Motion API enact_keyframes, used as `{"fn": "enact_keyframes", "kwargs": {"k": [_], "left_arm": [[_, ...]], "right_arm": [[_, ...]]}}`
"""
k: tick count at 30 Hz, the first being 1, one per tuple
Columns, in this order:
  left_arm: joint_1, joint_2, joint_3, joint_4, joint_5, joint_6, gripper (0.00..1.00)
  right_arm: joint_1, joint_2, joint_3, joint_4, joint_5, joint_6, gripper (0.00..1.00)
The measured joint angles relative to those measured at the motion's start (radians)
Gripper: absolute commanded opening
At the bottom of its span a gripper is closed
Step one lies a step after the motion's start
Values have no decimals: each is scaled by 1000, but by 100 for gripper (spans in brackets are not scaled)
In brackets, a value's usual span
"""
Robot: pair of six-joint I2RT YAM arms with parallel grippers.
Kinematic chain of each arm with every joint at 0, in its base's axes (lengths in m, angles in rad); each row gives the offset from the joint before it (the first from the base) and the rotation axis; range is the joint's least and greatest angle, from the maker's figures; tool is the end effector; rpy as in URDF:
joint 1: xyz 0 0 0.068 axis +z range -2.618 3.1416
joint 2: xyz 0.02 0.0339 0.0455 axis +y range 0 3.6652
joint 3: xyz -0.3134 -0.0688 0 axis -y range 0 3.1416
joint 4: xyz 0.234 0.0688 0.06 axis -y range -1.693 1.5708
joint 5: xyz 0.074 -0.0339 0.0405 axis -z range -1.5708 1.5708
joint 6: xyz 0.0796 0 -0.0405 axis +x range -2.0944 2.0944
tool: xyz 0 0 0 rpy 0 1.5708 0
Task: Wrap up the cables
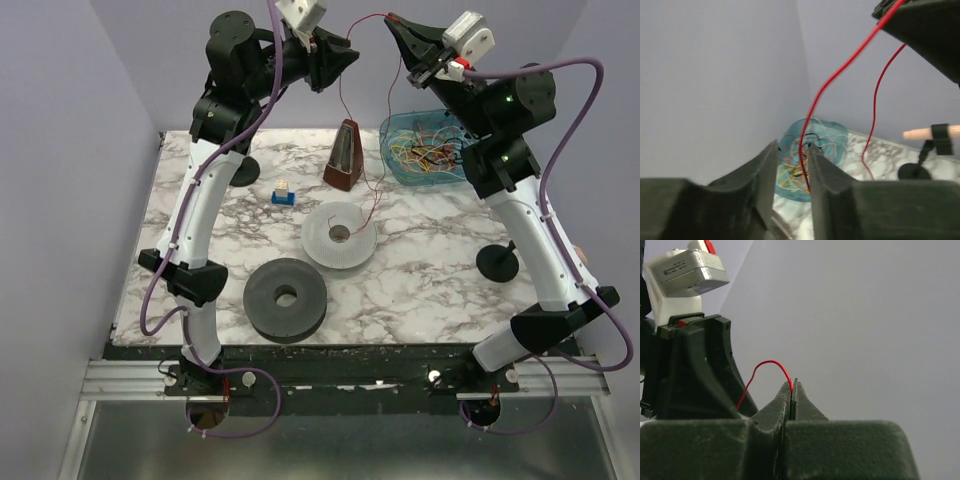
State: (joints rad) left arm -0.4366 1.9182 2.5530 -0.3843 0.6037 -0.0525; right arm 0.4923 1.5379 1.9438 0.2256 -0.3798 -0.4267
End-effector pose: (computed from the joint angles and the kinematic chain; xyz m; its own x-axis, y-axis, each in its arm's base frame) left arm 0.3567 -0.2163 0.6298 0.1799 -0.1316 -0.9748 0.8571 0.5072 0.0897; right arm 0.2684 0.1774 0.6616 0.7644 -0.0262 -0.6442 -0.4244 0.7318 -0.5333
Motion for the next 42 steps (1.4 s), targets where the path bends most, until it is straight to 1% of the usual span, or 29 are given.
{"fn": "enact_keyframes", "kwargs": {"k": [1,4,5,6,7,8,9,10,11,12,16,19,23,26,28,30,32,35,39,42], "left_arm": [[-3,2,0,-3,-11,2,0],[-4,0,5,-1,-8,14,0],[-4,-2,8,-2,-4,10,0],[-4,-2,17,-11,1,1,0],[-4,-2,26,-19,3,-6,0],[-2,-2,41,-31,1,-12,0],[4,-2,67,-55,-8,-24,0],[7,-2,84,-70,-14,-27,0],[14,-2,122,-94,-30,-26,0],[24,-4,148,-112,-40,-25,0],[95,-46,227,-217,-92,28,0],[150,-101,243,-314,-112,96,0],[159,-150,272,-430,-110,171,0],[157,-156,342,-503,-98,203,0],[157,-155,393,-536,-98,214,0],[157,-162,435,-548,-100,224,0],[157,-180,448,-552,-108,229,0],[157,-220,451,-567,-130,234,0],[157,-281,451,-584,-130,220,0],[157,-333,451,-589,-104,182,0]], "right_arm": [[0,-1,0,-8,-8,3,1],[0,3,6,-53,-8,10,1],[0,11,23,-82,0,11,4],[-2,25,49,-120,9,11,19],[-4,42,78,-160,21,12,37],[-5,58,104,-203,33,17,59],[-8,69,117,-246,45,21,72],[-10,73,115,-288,53,25,80],[-12,74,98,-325,56,25,85],[-15,68,62,-352,56,24,88],[-21,1,-169,-446,33,28,93],[-21,-56,-318,-516,0,3,92],[-23,-91,-378,-616,-63,-57,87],[-17,-92,-386,-644,-97,-63,87],[4,-98,-413,-636,-101,-53,88],[55,-110,-462,-619,-97,-42,88],[127,-113,-501,-609,-95,-26,88],[196,-119,-576,-548,-100,3,89],[200,-127,-690,-465,-85,8,90],[193,-130,-772,-394,-86,3,90]]}}
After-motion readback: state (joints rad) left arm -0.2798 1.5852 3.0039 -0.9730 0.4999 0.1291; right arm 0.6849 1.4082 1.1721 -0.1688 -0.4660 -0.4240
